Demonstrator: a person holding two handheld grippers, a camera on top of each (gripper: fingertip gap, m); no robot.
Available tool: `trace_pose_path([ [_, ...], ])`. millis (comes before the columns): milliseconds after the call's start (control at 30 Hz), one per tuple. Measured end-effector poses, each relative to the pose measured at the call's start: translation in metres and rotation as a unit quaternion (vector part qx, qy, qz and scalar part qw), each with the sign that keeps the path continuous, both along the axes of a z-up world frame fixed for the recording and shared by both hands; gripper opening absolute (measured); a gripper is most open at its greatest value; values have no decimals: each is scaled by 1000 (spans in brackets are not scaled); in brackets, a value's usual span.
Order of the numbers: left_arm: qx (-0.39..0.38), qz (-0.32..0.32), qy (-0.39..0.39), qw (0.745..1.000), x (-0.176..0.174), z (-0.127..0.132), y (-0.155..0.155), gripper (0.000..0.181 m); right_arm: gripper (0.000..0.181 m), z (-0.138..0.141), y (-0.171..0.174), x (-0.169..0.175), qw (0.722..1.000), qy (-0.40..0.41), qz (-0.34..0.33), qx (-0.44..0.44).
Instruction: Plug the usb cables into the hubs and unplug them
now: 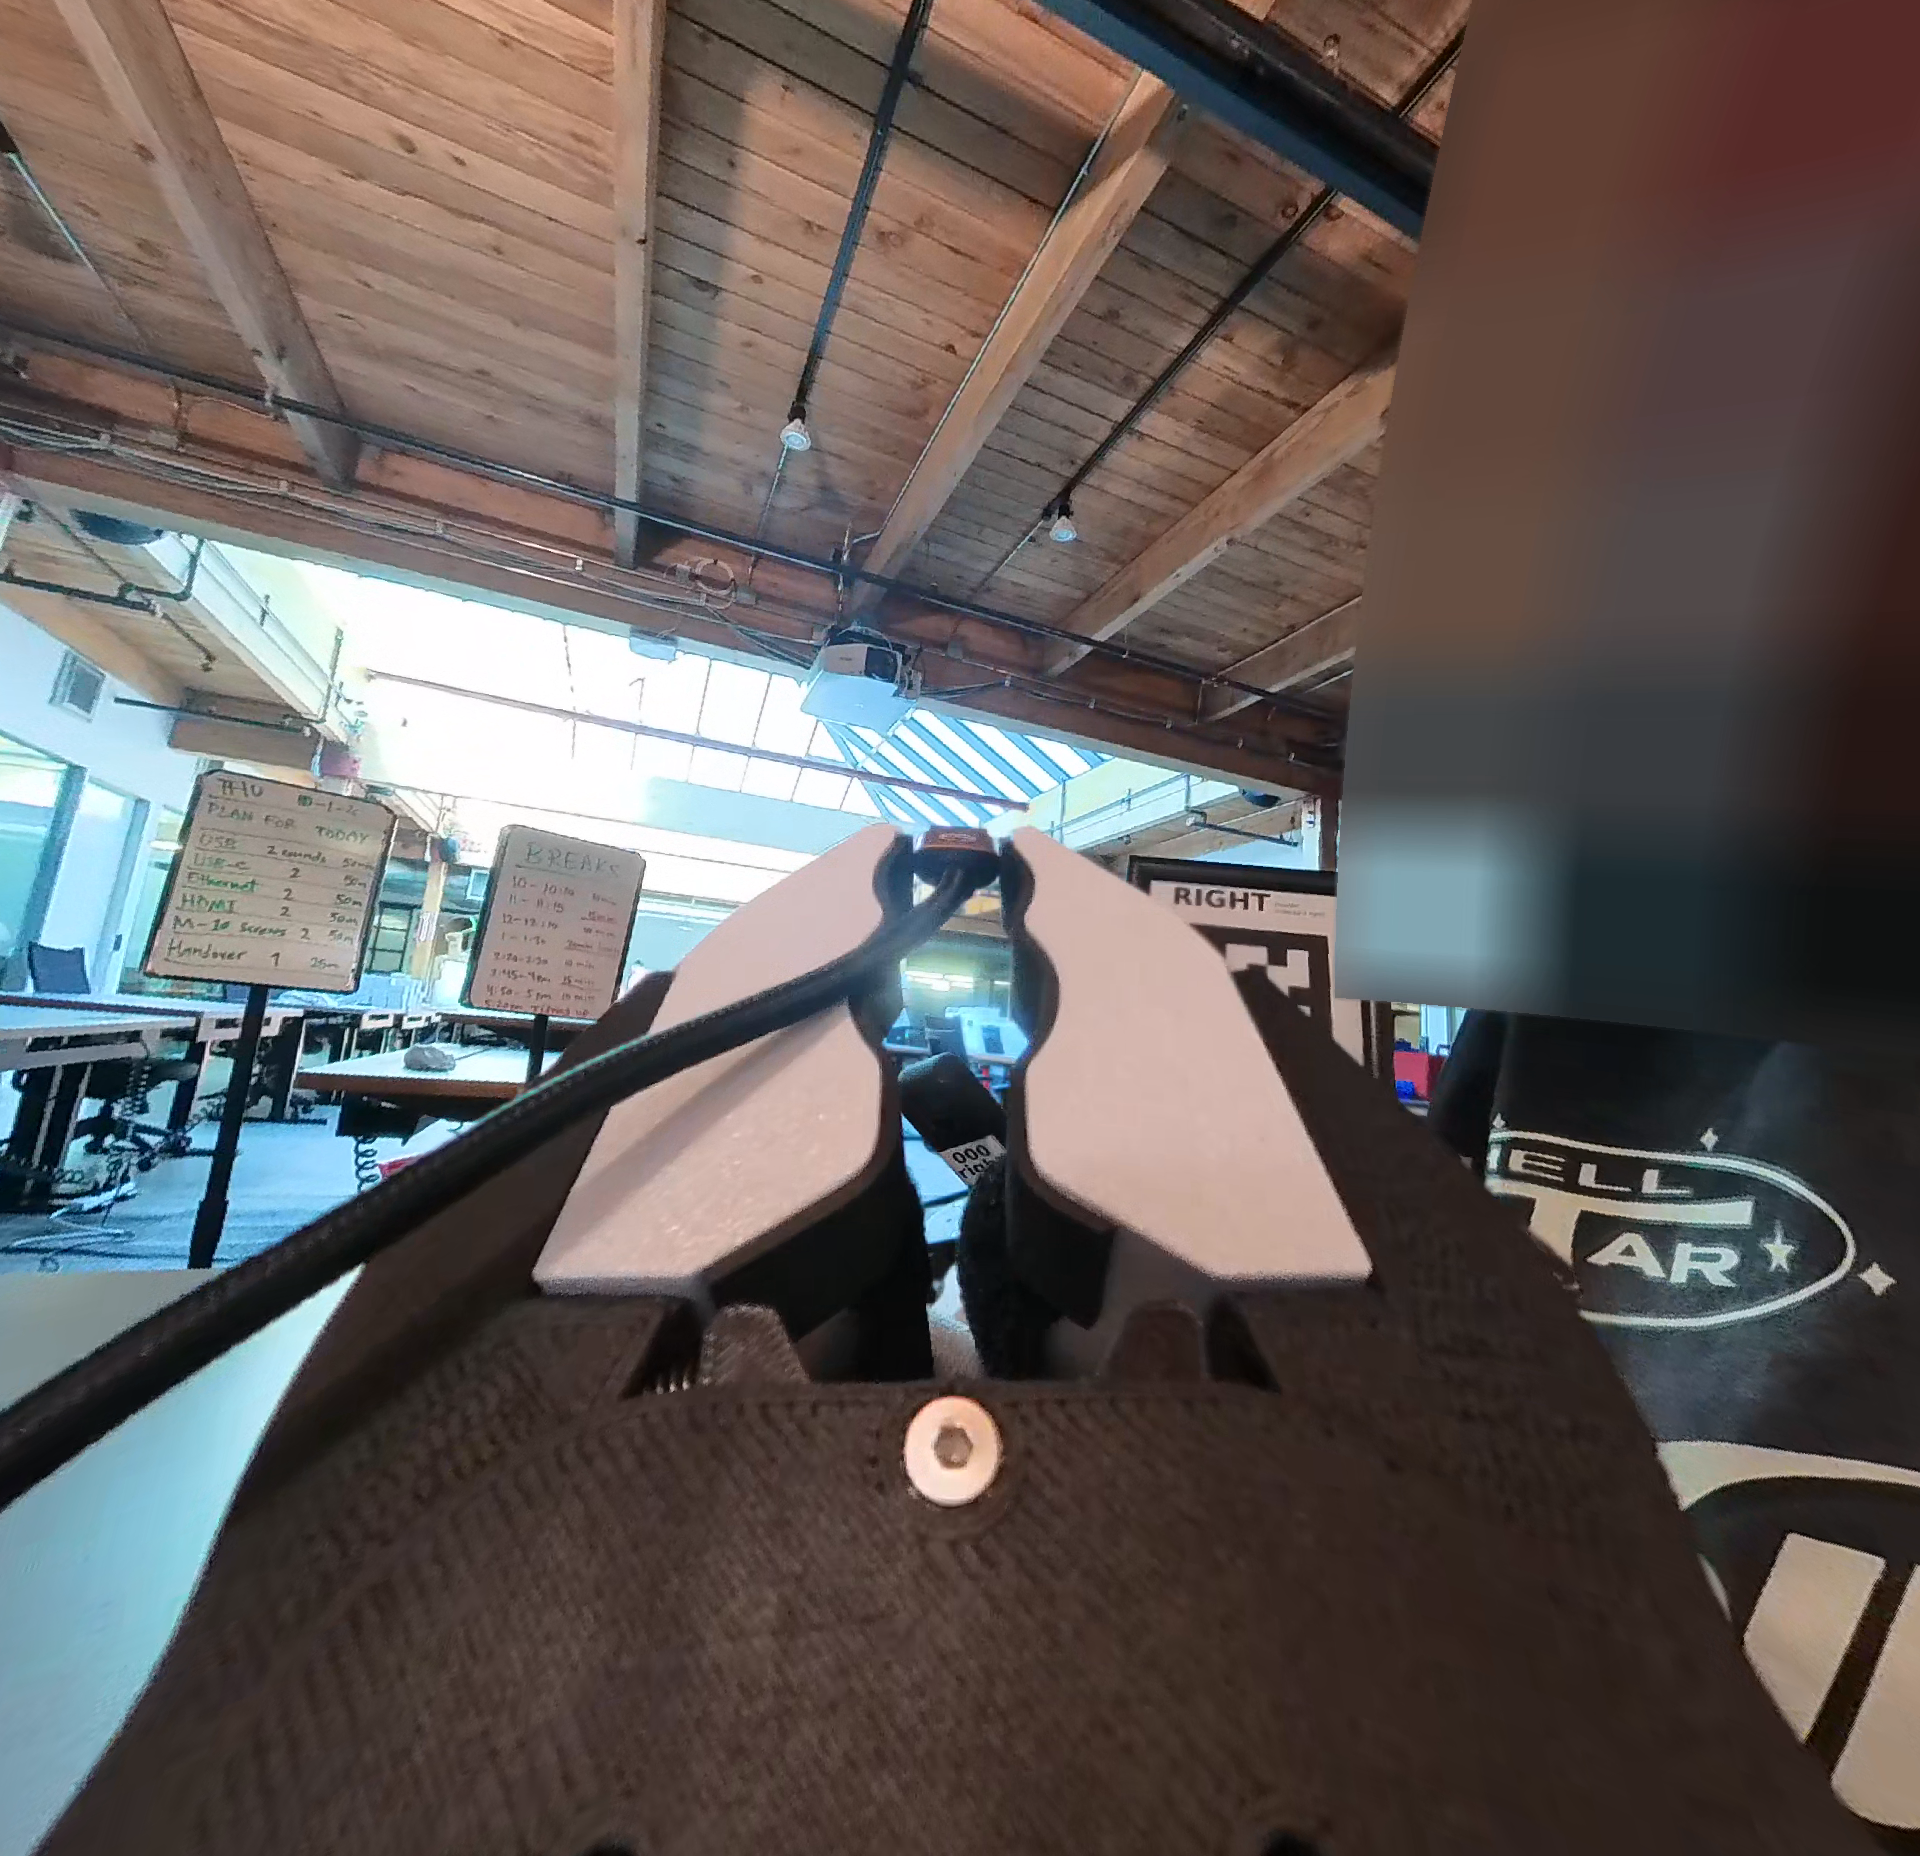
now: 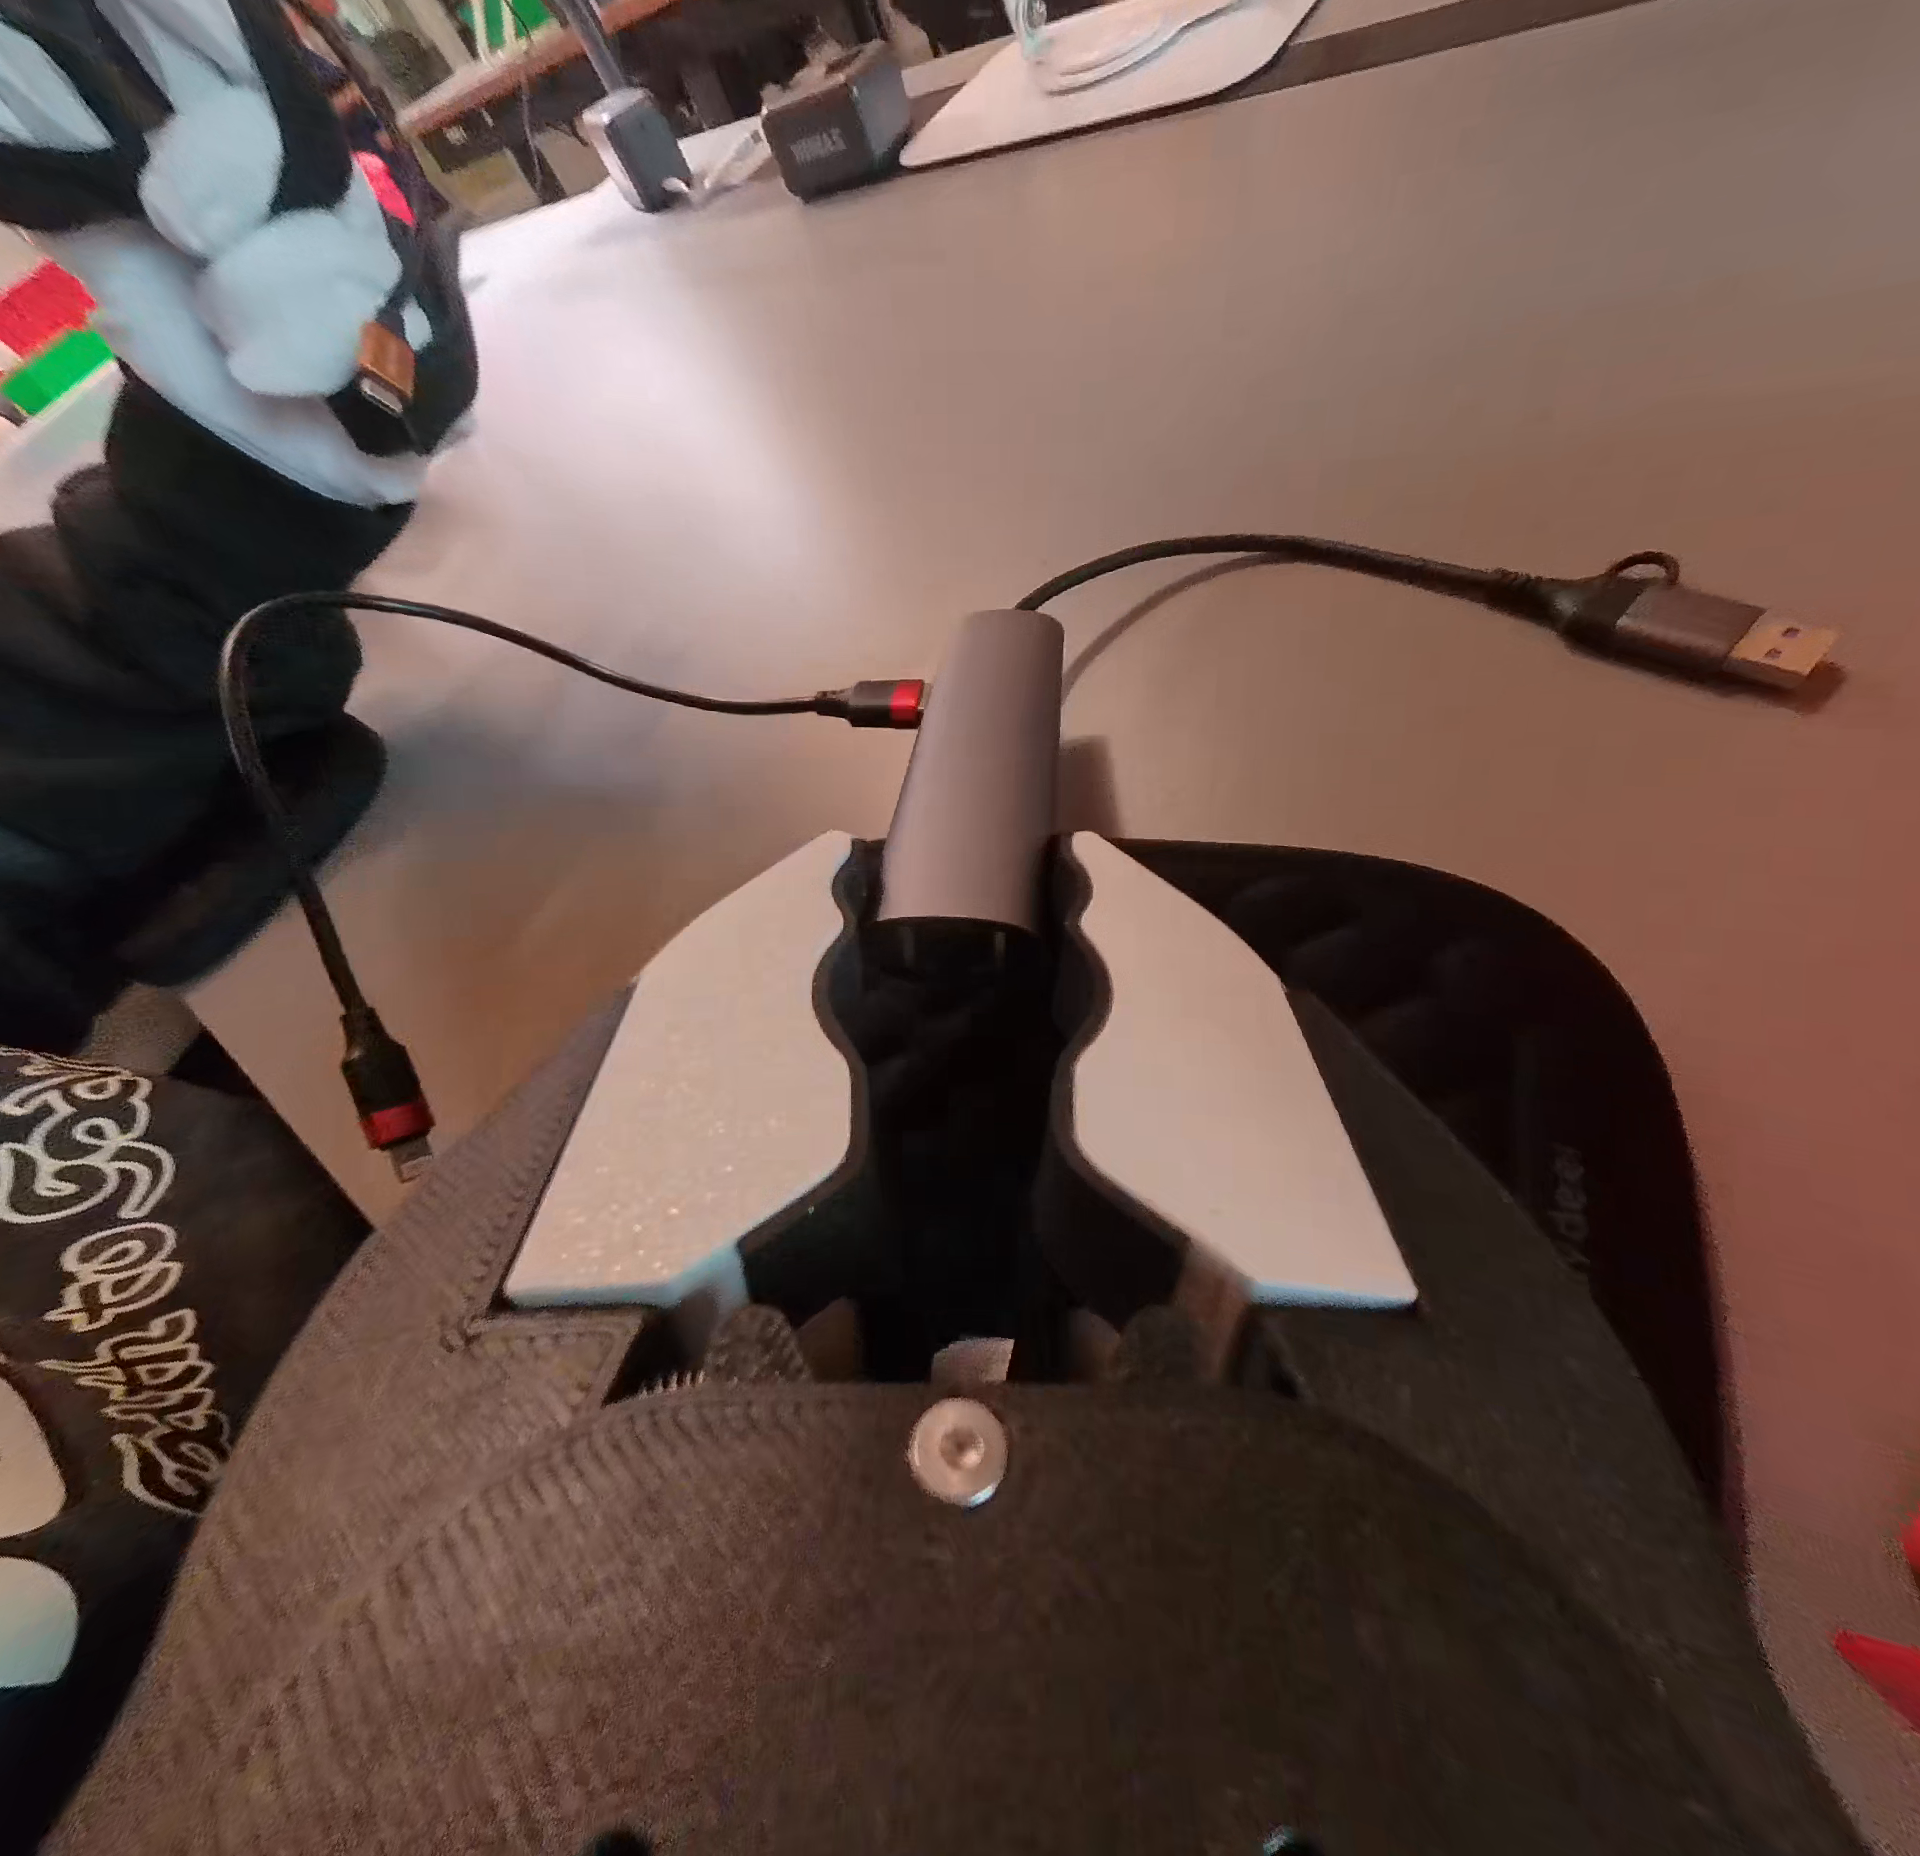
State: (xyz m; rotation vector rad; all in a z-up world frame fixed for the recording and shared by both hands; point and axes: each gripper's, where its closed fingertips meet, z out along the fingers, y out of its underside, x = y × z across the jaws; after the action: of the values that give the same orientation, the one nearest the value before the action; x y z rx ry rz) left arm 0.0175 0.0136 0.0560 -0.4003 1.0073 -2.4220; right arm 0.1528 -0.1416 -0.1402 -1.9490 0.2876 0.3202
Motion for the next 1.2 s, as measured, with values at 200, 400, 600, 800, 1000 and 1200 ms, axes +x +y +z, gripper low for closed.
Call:
trace_pose_path([
  [200, 7, 5, 5, 1000, 2, -2, -2, 15, 34, 2, -1, 1, 1000, 24, 3, 11],
  [400, 20, 13, 16, 1000, 5, -6, -4, 15, 34, -10, 0, -7, 999, -20, 24, -38],
  [600, 48, 10, 47, 998, 13, -16, -11, 15, 77, -4, 4, -27, 976, -179, 110, -51],
  [800, 78, -132, 74, 985, 2, -24, -38, 15, 63, 110, 25, -72, 859, -446, 83, 238],
  [1000, 155, -219, 99, 958, -6, -42, -74, 15, 39, 137, 59, -142, 700, -650, 102, 278],
  [1200, 200, -251, 116, 940, -9, -54, -92, 15, 11, 139, 76, -151, 658, -695, 113, 268],
])
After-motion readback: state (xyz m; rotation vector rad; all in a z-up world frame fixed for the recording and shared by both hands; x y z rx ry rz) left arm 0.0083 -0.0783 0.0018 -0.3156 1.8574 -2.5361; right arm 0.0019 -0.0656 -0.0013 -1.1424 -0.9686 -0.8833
